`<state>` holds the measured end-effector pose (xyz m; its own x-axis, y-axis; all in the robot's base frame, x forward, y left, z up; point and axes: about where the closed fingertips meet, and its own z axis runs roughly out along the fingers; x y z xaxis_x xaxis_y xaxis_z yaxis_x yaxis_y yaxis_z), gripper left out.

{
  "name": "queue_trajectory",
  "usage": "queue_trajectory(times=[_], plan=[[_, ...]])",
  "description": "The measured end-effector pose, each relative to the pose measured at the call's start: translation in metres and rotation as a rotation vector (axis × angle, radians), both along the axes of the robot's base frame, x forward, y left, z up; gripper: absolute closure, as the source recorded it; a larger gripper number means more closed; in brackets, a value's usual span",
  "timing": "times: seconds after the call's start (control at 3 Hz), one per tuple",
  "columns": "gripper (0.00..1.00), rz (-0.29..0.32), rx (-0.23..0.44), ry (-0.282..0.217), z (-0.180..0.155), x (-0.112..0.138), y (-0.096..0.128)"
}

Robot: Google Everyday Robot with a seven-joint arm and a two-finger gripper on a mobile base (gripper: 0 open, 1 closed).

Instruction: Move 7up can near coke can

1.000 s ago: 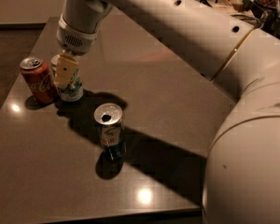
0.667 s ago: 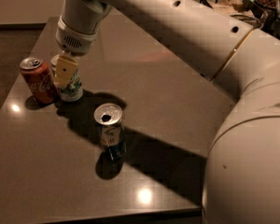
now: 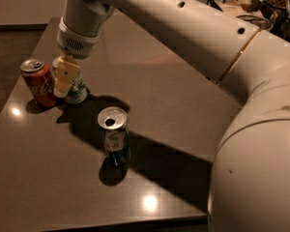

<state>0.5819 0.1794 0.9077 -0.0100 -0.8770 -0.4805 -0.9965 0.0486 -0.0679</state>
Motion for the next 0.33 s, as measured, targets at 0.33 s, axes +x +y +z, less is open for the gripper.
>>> queue_trajectory(times=[0.33], plan=[[0.00, 0.000, 0.000, 0.000, -0.0001, 0.0000, 0.0000]])
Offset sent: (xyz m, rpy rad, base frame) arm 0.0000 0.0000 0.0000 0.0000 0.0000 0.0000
